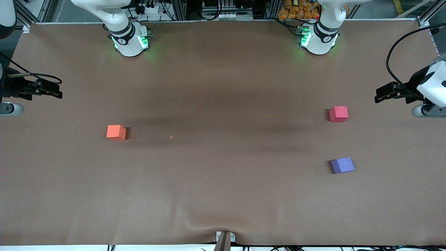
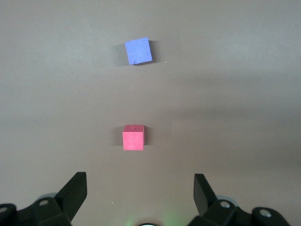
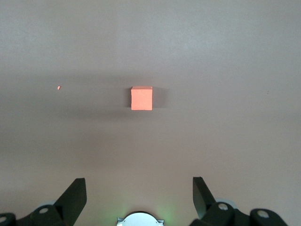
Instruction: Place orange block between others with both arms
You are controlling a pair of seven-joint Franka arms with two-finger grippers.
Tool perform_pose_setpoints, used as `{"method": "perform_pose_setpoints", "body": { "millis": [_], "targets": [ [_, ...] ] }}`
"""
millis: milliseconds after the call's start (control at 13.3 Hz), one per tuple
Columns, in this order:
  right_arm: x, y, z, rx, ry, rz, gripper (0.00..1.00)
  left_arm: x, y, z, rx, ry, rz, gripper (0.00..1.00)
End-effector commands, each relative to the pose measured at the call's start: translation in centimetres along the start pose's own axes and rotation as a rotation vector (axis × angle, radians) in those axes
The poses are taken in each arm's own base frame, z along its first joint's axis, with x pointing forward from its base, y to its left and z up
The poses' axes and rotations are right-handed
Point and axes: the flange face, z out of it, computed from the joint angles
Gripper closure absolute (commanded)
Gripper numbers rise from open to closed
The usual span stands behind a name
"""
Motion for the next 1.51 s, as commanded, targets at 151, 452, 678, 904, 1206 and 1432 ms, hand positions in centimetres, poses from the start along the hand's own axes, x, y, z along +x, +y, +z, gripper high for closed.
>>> {"method": "perform_pose_setpoints", "body": {
  "millis": [151, 452, 678, 904, 1206, 1432],
  "targets": [
    [-0.3, -0.5, -0.4, -0.019, -0.003, -0.007, 0.00, -0.5, -0.1, -0.7, -0.011, -0.002, 0.001, 0.00],
    [-0.3, -0.5, -0.4, -0.019, -0.003, -0.009, 0.00, -0.4, -0.1, -0.5, -0.009, -0.005, 0.005, 0.00],
    [-0.3, -0.5, -0.3, -0.019, -0.005, -0.010, 0.00, -0.4, -0.1, -0.5, -0.009, -0.005, 0.002, 0.00],
    [-0.2, -0.5, -0.2, -0.018, -0.008, -0.012, 0.00, -0.4, 0.1, -0.5, -0.009, -0.005, 0.007, 0.00],
    [0.6, -0.5, 1.1, -0.018, -0.032, -0.014, 0.00, -0.4, -0.1, -0.4, -0.009, -0.007, 0.005, 0.00],
    [3.1, -0.3, 5.0, -0.016, -0.096, -0.011, 0.00, -0.4, -0.1, -0.4, -0.009, -0.007, 0.004, 0.00]
  ]
}}
